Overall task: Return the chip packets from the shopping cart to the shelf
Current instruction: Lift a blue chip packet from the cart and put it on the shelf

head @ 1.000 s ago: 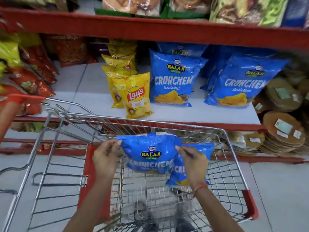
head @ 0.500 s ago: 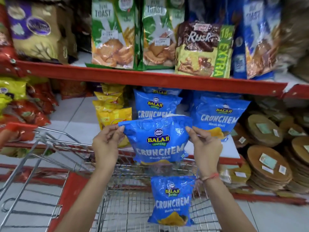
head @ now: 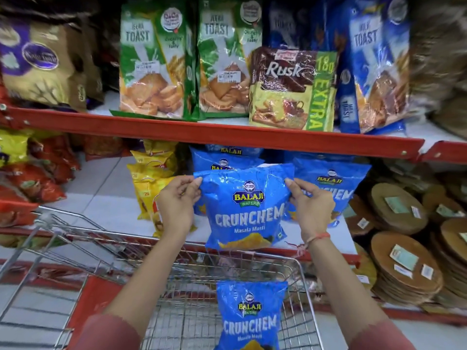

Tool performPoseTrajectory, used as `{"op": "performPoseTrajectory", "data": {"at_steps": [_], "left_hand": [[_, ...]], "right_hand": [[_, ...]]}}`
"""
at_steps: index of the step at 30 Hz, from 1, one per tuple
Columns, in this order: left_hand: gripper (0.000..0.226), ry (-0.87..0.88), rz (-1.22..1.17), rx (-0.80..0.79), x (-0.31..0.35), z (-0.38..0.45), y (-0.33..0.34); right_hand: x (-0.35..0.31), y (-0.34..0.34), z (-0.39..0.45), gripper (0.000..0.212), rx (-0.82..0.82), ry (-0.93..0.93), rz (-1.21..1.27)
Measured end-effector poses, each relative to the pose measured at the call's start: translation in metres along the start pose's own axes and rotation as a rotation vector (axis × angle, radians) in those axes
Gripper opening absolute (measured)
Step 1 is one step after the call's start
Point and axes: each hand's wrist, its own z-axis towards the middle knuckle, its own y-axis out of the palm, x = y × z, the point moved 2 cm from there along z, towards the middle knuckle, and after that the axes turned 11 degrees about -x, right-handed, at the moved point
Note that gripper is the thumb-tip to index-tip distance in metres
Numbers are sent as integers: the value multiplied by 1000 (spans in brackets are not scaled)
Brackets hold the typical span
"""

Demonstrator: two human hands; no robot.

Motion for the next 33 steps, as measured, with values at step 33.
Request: {"op": "performPoseTrajectory", "data": {"at_steps": [33], "left_hand": [[13,-297,136,23,-155,-94,-18]], "right_hand": [[163,-8,-77,8,-283,-19,-640]]}}
